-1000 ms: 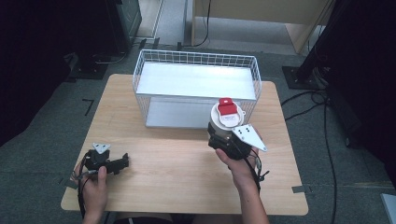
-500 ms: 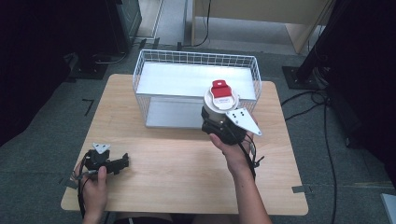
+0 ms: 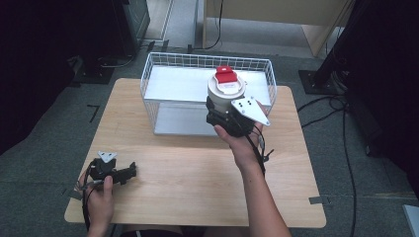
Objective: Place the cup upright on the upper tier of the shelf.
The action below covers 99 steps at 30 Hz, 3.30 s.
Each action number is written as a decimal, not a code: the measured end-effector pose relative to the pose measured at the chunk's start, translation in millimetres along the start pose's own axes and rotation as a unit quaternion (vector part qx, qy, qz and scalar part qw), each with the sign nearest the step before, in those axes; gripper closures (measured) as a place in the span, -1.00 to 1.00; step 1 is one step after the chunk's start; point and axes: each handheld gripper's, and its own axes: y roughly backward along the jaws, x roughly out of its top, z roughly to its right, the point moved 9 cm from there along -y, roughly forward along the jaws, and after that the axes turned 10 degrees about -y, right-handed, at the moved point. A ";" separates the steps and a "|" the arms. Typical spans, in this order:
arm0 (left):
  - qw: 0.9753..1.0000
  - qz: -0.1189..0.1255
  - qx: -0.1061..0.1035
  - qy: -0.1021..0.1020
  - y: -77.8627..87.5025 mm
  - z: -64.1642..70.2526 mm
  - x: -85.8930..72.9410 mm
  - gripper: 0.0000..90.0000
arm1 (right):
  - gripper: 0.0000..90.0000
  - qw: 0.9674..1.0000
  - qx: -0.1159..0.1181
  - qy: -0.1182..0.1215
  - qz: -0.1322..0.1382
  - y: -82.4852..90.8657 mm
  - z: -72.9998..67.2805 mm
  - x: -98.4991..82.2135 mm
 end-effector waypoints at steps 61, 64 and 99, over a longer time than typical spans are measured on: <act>1.000 0.001 0.000 0.001 -0.1 0.1 0.1 -1.00 | -0.73 0.999 -0.044 -0.017 -0.006 -112.8 16.9 23.1; 1.000 0.001 0.000 0.001 -0.1 0.1 0.2 -1.00 | -0.73 0.999 -0.042 -0.014 -0.011 -112.1 16.2 22.8; 1.000 0.000 0.000 0.000 0.0 0.0 0.0 -1.00 | -1.00 1.000 -0.011 0.001 -0.022 -50.7 24.6 13.4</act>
